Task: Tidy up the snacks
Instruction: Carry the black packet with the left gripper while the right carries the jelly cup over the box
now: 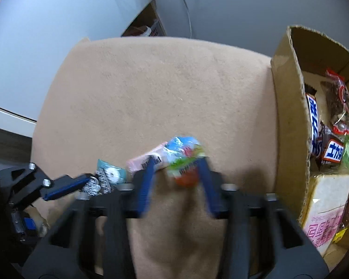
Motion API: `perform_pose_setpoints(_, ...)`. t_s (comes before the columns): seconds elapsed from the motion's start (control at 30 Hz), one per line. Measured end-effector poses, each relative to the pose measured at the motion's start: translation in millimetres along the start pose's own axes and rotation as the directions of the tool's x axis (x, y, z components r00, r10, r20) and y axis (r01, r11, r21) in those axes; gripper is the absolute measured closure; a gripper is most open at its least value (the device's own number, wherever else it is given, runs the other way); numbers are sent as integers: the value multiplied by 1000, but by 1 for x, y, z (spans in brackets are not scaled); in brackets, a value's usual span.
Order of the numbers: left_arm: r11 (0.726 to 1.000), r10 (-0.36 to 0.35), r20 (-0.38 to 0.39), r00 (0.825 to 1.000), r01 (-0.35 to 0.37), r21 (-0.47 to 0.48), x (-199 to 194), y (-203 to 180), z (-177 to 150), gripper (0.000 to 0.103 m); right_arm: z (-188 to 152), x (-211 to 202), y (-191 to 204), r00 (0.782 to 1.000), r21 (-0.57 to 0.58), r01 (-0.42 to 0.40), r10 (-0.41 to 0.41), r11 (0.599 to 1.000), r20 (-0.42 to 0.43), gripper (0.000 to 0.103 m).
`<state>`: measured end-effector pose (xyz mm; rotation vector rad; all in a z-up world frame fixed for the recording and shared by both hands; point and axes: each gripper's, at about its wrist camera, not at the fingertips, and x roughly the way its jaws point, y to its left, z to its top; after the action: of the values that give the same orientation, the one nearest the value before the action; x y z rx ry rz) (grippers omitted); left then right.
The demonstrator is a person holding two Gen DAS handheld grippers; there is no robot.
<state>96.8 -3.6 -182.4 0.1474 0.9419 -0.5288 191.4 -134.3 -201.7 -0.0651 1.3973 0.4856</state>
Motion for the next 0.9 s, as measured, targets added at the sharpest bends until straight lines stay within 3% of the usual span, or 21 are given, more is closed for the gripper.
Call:
perform_pose_setpoints(0.27, 1000, 10, 15, 1000, -10, -15, -8, 0, 8, 81, -7, -21, -7, 997, 41, -67, 65, 997, 45, 79)
perform_pose_setpoints(0.5, 1000, 5, 56, 998, -5, 9, -24, -14, 38, 81, -18, -74, -19, 982, 67, -140, 130, 988, 138, 79)
perform_pose_setpoints(0.9, 997, -50, 97, 994, 44, 61, -21, -50, 88, 81, -41, -137, -74, 963, 172, -138, 91, 975, 254, 79)
